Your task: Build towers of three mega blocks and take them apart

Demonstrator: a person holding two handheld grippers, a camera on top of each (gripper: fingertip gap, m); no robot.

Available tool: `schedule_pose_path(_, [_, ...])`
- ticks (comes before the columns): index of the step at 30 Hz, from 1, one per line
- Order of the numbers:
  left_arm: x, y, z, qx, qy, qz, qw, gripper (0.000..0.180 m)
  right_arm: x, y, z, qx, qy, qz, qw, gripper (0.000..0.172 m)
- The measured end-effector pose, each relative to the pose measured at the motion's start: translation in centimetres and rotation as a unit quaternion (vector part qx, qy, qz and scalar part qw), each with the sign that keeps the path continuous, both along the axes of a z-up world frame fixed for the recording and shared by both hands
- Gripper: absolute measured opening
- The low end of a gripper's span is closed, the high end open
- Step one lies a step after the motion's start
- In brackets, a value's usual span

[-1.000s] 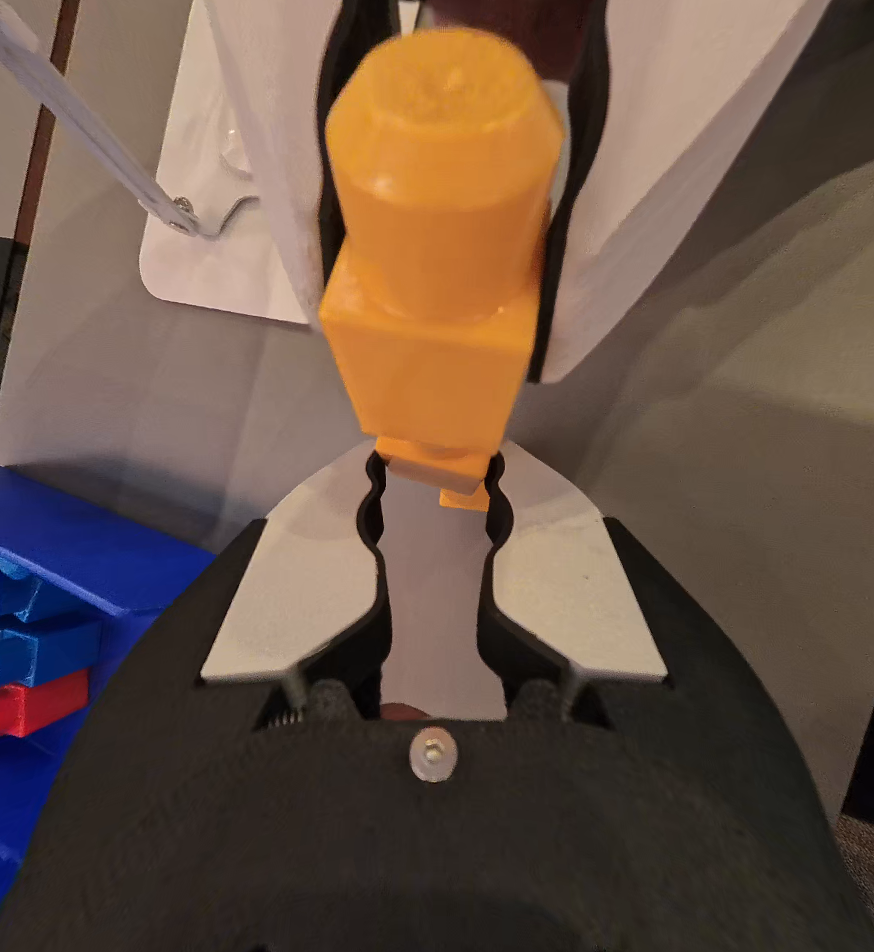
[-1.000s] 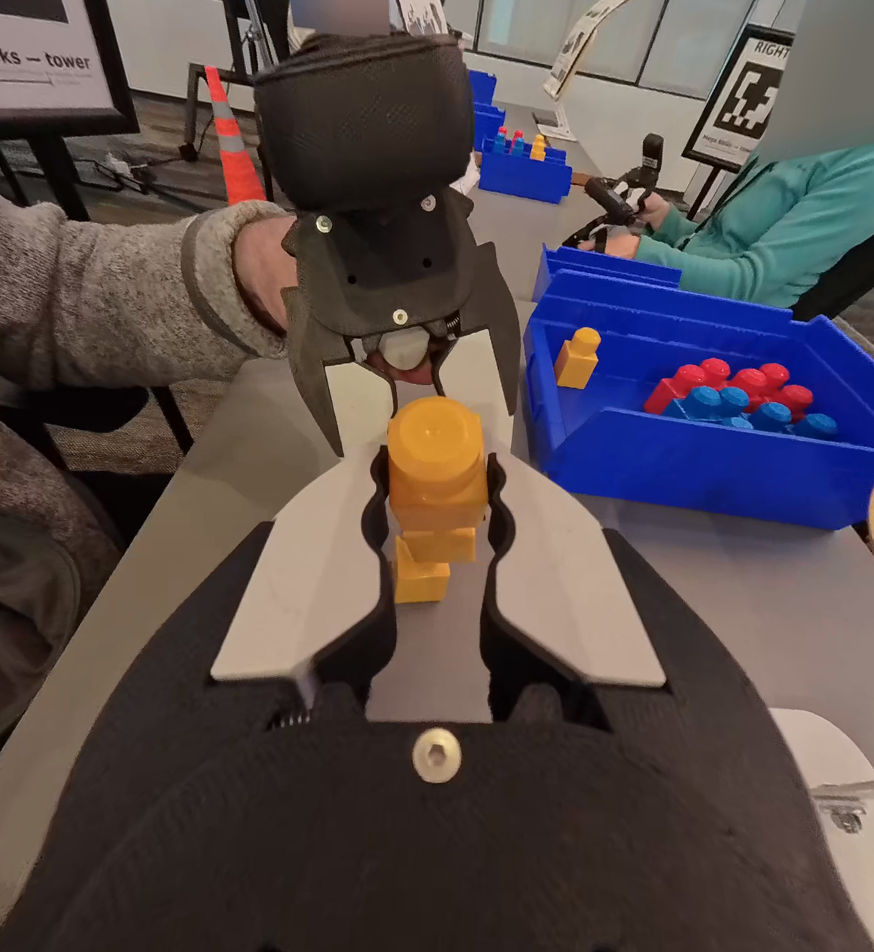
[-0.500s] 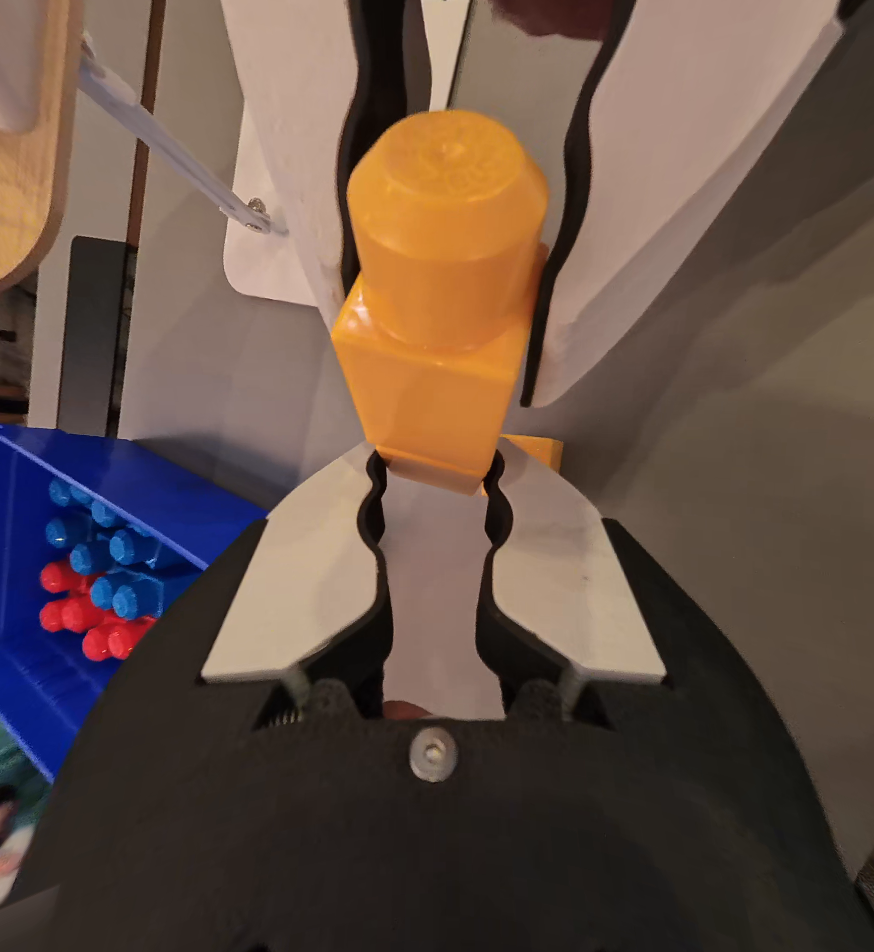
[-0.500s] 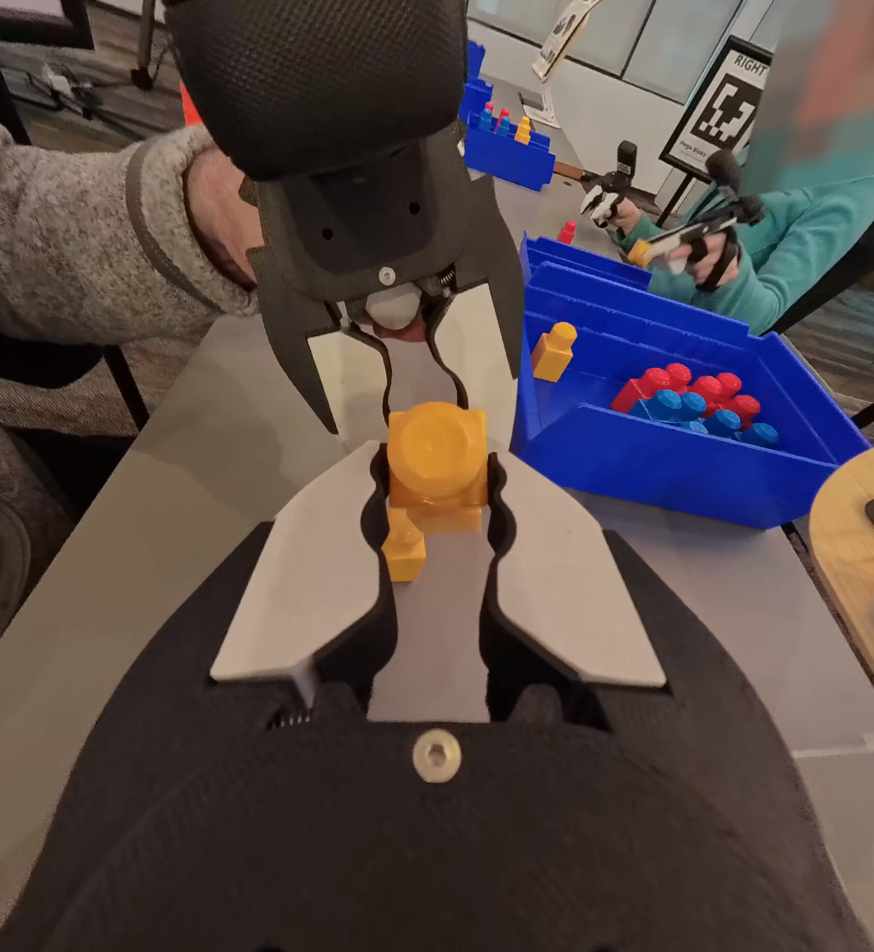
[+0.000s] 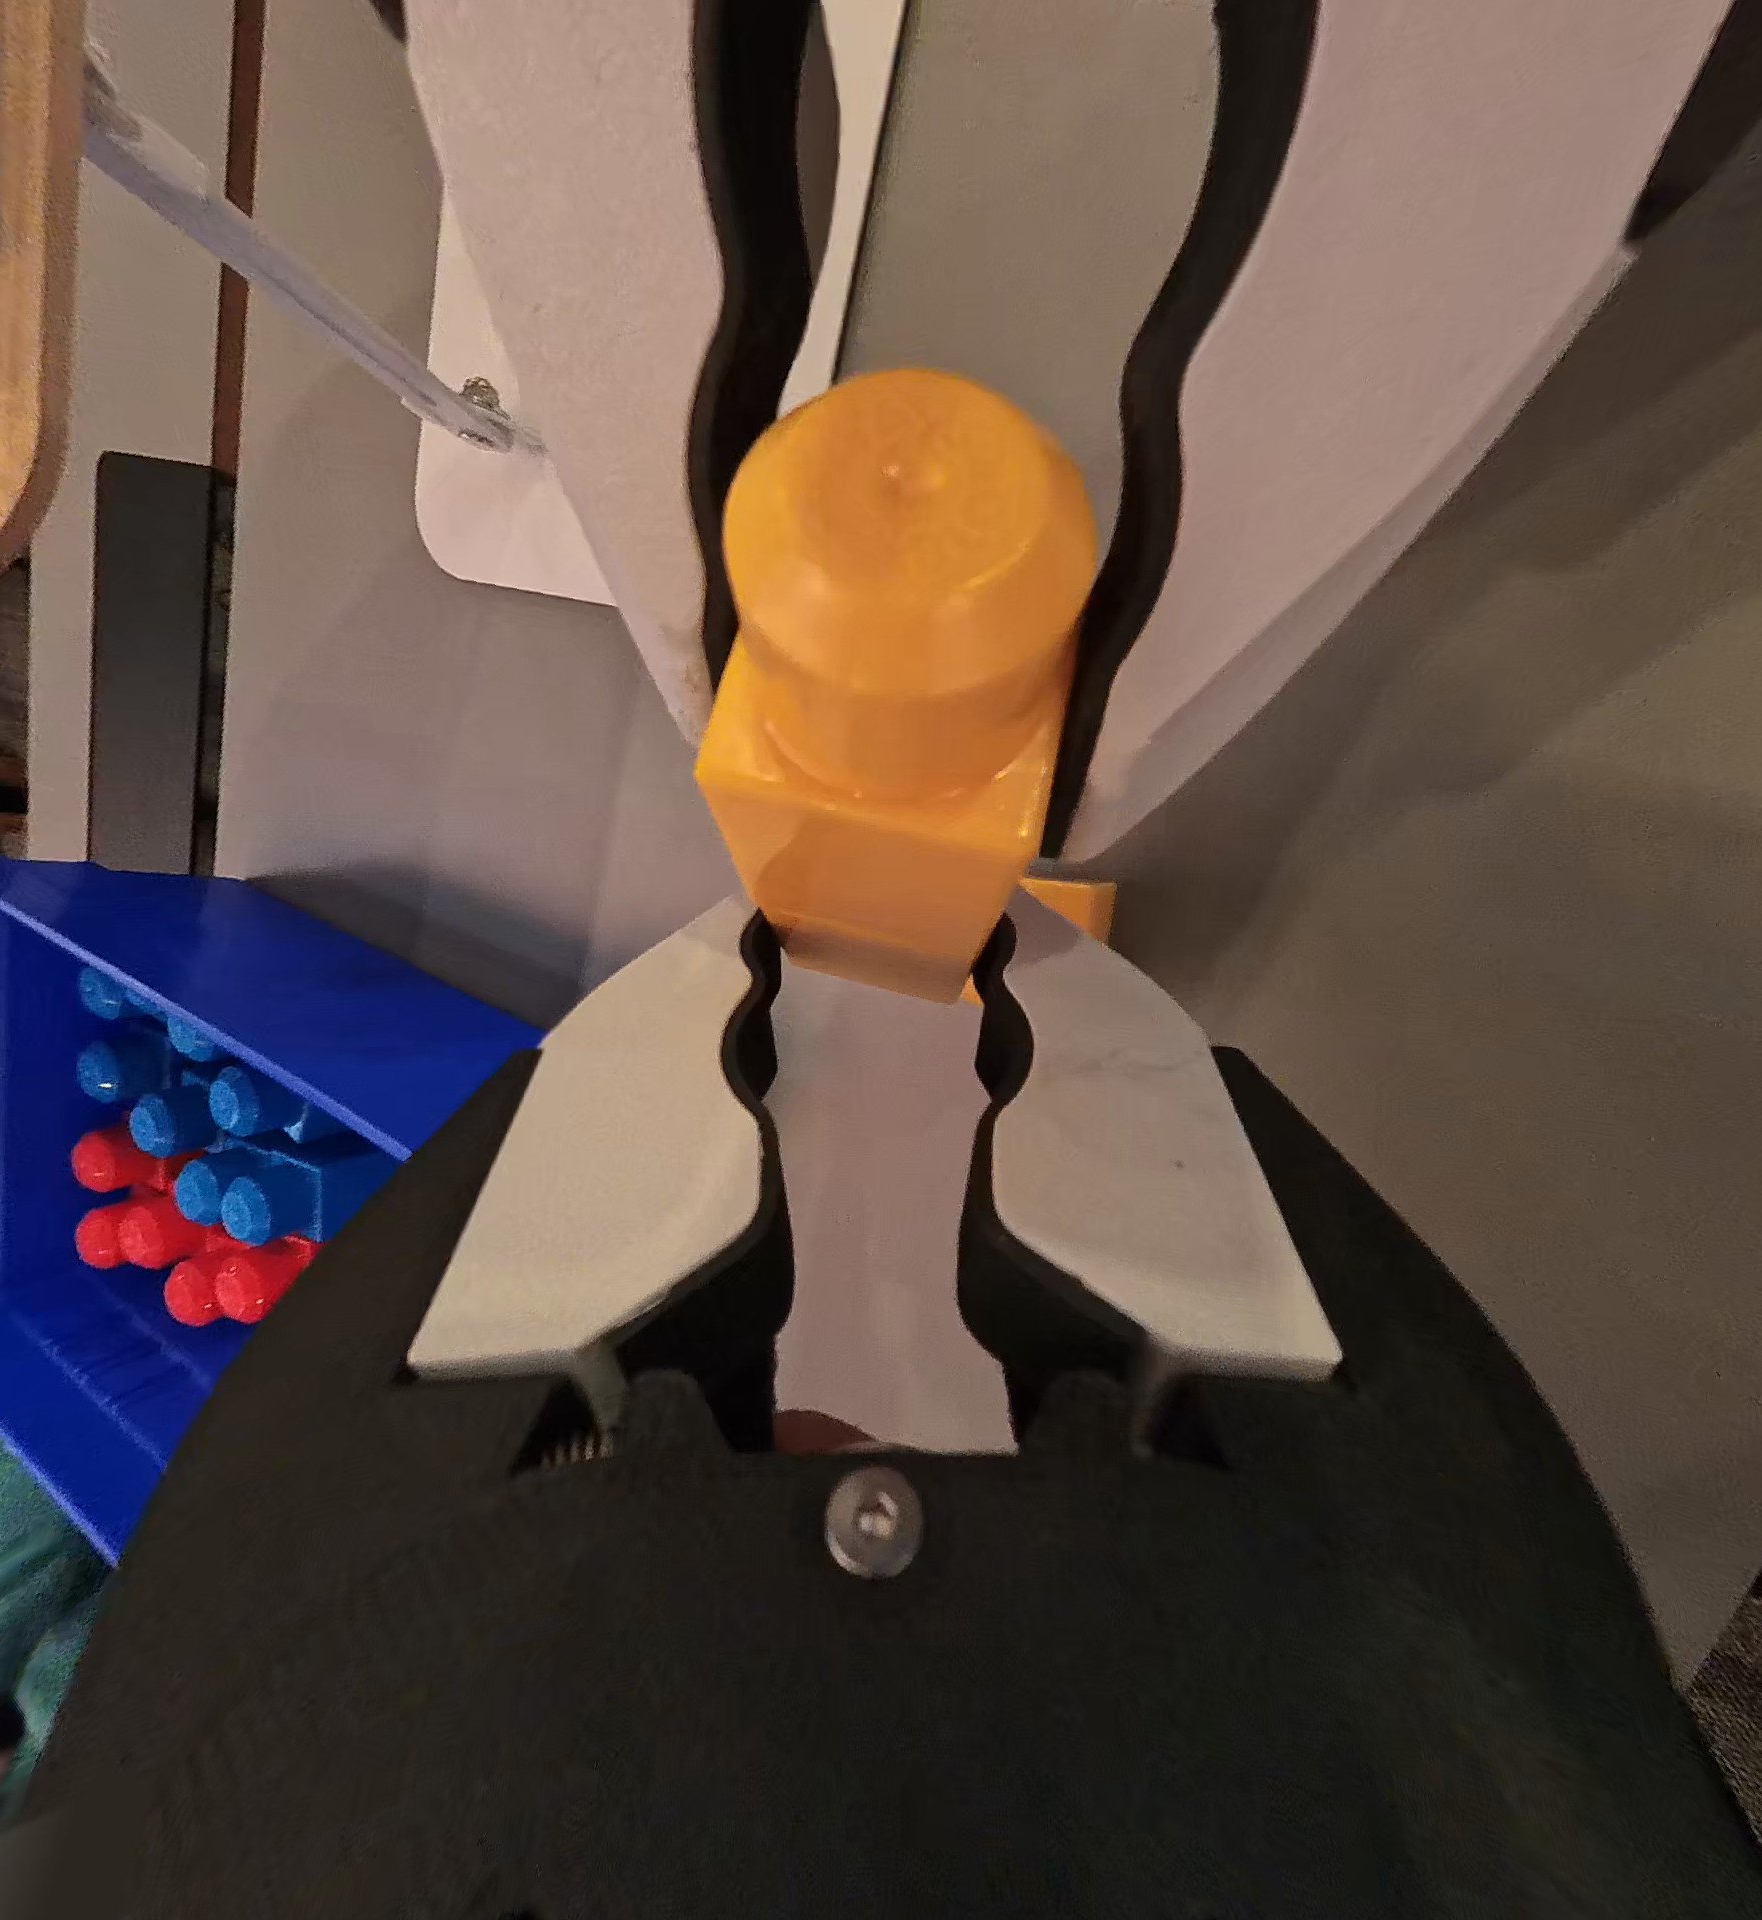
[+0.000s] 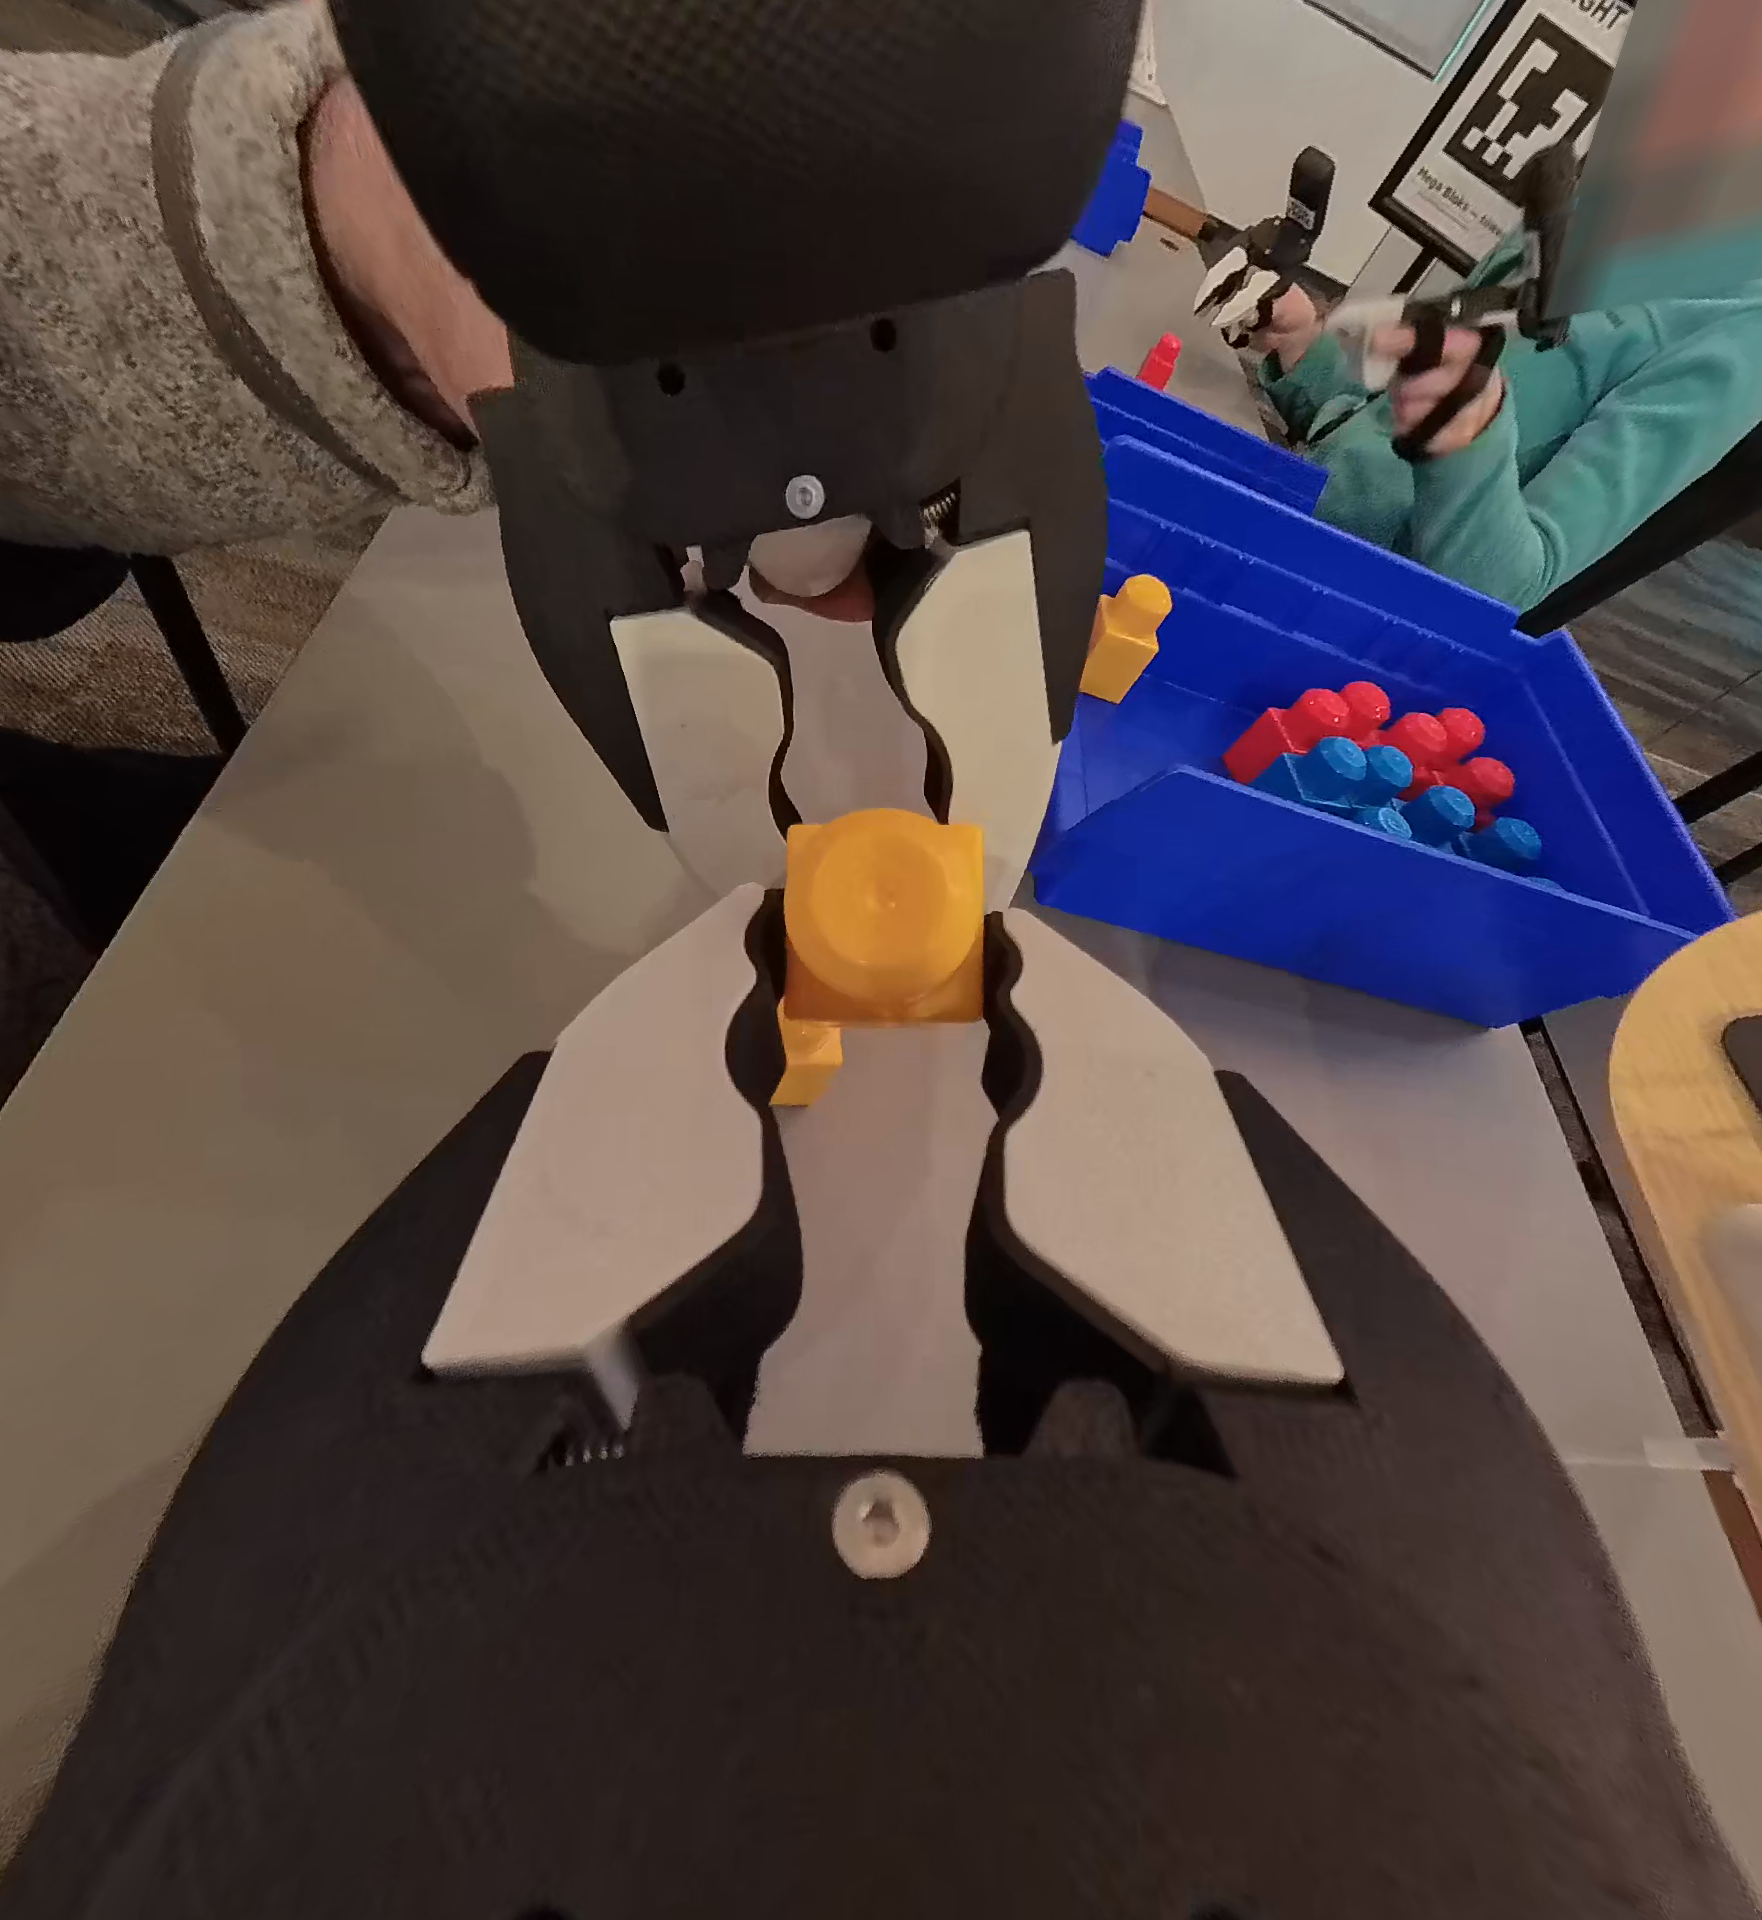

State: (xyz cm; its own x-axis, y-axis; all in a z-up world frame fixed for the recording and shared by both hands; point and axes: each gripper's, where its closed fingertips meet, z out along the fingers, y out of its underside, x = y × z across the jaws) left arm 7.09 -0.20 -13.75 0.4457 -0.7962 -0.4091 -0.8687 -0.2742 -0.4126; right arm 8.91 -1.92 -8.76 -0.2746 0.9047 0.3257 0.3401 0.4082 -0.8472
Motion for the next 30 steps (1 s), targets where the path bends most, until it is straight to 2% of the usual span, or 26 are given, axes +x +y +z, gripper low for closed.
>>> schedule_pose_path(18, [0.05,0.00,-0.32,-0.003,0.024,0.005,1.000,0.035,0.31,0.09,-0.61,0.005,-0.001,0.023,1.000,0.037])
schedule_pose_path(30, [0.03,0.12,-0.18,-0.006,0.012,0.011,1.000,0.035,0.15,0.25,-0.34,-0.019,0.003,0.016,1.000,0.037])
